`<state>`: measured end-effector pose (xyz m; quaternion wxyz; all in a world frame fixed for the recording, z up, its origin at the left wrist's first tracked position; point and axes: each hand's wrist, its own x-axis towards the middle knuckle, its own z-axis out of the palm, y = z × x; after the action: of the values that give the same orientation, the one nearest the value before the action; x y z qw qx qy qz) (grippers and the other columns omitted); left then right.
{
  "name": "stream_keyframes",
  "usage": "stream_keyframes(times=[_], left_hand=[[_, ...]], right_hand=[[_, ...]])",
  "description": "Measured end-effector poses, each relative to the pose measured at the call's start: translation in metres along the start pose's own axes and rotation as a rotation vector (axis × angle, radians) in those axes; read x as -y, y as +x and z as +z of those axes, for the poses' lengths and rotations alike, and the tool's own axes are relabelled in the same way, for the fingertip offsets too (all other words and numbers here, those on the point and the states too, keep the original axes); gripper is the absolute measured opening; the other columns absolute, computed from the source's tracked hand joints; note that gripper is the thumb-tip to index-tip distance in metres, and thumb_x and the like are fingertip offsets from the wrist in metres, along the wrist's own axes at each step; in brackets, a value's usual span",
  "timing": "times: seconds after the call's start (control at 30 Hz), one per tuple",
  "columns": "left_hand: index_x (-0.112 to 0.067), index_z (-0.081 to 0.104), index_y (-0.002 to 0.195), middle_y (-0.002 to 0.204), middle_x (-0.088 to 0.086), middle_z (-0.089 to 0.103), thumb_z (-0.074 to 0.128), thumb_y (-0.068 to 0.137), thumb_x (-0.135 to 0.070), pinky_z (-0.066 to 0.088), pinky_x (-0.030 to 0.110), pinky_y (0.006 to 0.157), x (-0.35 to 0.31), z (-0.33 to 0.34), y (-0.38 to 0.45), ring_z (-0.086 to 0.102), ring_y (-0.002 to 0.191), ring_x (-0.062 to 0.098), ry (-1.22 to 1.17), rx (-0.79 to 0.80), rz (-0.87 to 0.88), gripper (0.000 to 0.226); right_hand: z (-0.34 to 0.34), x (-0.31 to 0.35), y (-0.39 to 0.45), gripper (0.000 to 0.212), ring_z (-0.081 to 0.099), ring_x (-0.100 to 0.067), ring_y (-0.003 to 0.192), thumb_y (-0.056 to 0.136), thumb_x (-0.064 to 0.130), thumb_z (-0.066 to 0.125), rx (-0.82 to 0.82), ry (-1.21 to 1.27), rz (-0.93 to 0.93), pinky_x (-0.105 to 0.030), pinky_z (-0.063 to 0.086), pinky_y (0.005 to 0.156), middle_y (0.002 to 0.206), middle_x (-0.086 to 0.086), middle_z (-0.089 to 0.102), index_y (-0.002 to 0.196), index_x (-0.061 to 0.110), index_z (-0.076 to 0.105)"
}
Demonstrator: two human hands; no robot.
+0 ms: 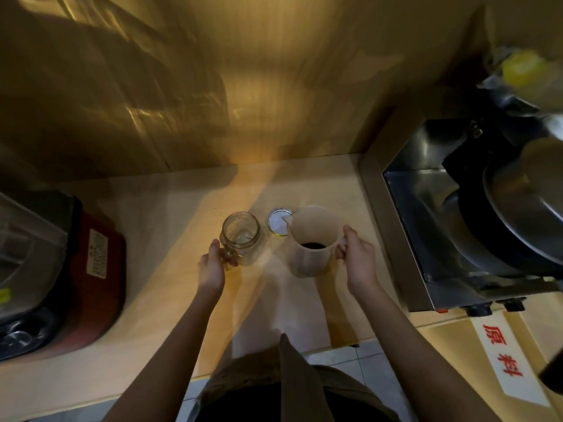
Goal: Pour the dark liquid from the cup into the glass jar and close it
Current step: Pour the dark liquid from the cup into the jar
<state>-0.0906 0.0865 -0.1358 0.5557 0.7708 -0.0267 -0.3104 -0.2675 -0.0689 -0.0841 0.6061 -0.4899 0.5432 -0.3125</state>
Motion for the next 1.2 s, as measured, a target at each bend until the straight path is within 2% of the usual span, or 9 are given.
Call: stream_keyframes(times=[0.2, 0.33, 0.43, 0.53, 0.6, 0.7, 0.83, 1.03, 1.2], left_hand=[[-0.010, 0.043, 0.051, 0.054, 0.010, 0.045, 0.034, 0.092, -0.031, 0.035, 0.034, 0.060, -0.014, 0.009, 0.007, 0.043, 0.053, 0.020, -0.170, -0.015, -0.025, 0.047], [-0.012, 0.042, 0.048, 0.041, -0.001, 0.045, 0.038, 0.091, -0.032, 0.033, 0.034, 0.059, -0.021, 0.005, 0.013, 0.040, 0.051, 0.020, -0.215, 0.064, -0.042, 0.047], [-0.013, 0.036, 0.045, 0.034, -0.005, 0.039, 0.038, 0.090, -0.031, 0.028, 0.033, 0.054, -0.037, 0.001, 0.016, 0.034, 0.046, 0.019, -0.214, 0.117, -0.033, 0.048], [-0.014, 0.032, 0.044, 0.032, -0.005, 0.033, 0.031, 0.092, -0.036, 0.024, 0.030, 0.048, -0.061, -0.004, 0.018, 0.030, 0.036, 0.013, -0.198, 0.203, 0.009, 0.053], [-0.013, 0.033, 0.042, 0.032, -0.005, 0.033, 0.026, 0.093, -0.041, 0.022, 0.028, 0.045, -0.078, -0.008, 0.015, 0.028, 0.034, 0.011, -0.130, 0.253, 0.071, 0.059], [-0.015, 0.036, 0.039, 0.034, -0.004, 0.034, 0.028, 0.092, -0.044, 0.023, 0.029, 0.047, -0.101, -0.015, 0.004, 0.029, 0.036, 0.011, -0.008, 0.236, 0.177, 0.061], [-0.018, 0.042, 0.043, 0.035, -0.005, 0.039, 0.039, 0.090, -0.038, 0.028, 0.020, 0.041, -0.122, -0.023, -0.017, 0.033, 0.036, 0.008, -0.026, 0.235, 0.249, 0.052], [-0.009, 0.050, 0.054, 0.042, -0.001, 0.039, 0.051, 0.085, -0.025, 0.027, 0.021, 0.040, -0.151, -0.022, -0.042, 0.032, 0.036, 0.007, -0.029, 0.100, 0.303, 0.035], [-0.004, 0.054, 0.053, 0.051, 0.009, 0.042, 0.051, 0.086, -0.022, 0.029, 0.023, 0.043, -0.162, -0.018, -0.053, 0.035, 0.041, 0.011, 0.072, 0.026, 0.410, 0.038]], right_hand=[[0.006, 0.016, 0.014, 0.046, 0.046, 0.004, 0.036, 0.092, 0.015, 0.054, -0.027, 0.025, -0.053, -0.005, 0.038, 0.040, 0.031, 0.011, 0.048, 0.046, 0.017, 0.050], [0.008, 0.023, 0.020, 0.032, 0.045, -0.010, 0.054, 0.087, 0.010, 0.055, -0.010, -0.026, -0.125, -0.019, 0.039, 0.051, 0.052, -0.001, 0.047, 0.055, 0.014, 0.055], [0.012, 0.034, 0.024, 0.055, 0.037, 0.001, 0.040, 0.085, 0.007, 0.057, 0.009, -0.093, -0.248, -0.011, 0.037, 0.043, 0.035, 0.013, 0.040, 0.034, 0.024, 0.047], [0.016, 0.055, 0.024, 0.057, 0.041, 0.003, 0.036, 0.085, 0.001, 0.056, 0.094, -0.141, -0.394, -0.007, 0.039, 0.043, 0.032, 0.013, 0.044, 0.035, 0.026, 0.049], [0.021, 0.072, 0.027, 0.047, 0.045, -0.003, 0.040, 0.086, 0.001, 0.057, 0.119, -0.170, -0.450, -0.015, 0.043, 0.047, 0.038, 0.010, 0.048, 0.041, 0.016, 0.054], [0.030, 0.101, 0.031, 0.040, 0.045, -0.022, 0.052, 0.086, 0.009, 0.059, 0.166, -0.158, -0.473, -0.034, 0.040, 0.055, 0.052, -0.016, 0.047, 0.054, -0.014, 0.051], [0.042, 0.144, 0.030, 0.048, 0.040, -0.026, 0.051, 0.084, 0.017, 0.063, 0.251, -0.327, -0.636, -0.041, 0.038, 0.055, 0.051, -0.022, 0.045, 0.056, -0.018, 0.046], [0.059, 0.203, 0.017, 0.046, 0.031, -0.023, 0.048, 0.080, 0.004, 0.066, 0.361, -0.536, -0.951, -0.032, 0.030, 0.053, 0.046, -0.014, 0.033, 0.041, -0.004, 0.041], [0.077, 0.229, 0.007, 0.043, 0.035, -0.023, 0.047, 0.077, 0.010, 0.066, 0.397, -0.779, -1.131, -0.032, 0.034, 0.051, 0.045, -0.012, 0.035, 0.041, 0.010, 0.042]])
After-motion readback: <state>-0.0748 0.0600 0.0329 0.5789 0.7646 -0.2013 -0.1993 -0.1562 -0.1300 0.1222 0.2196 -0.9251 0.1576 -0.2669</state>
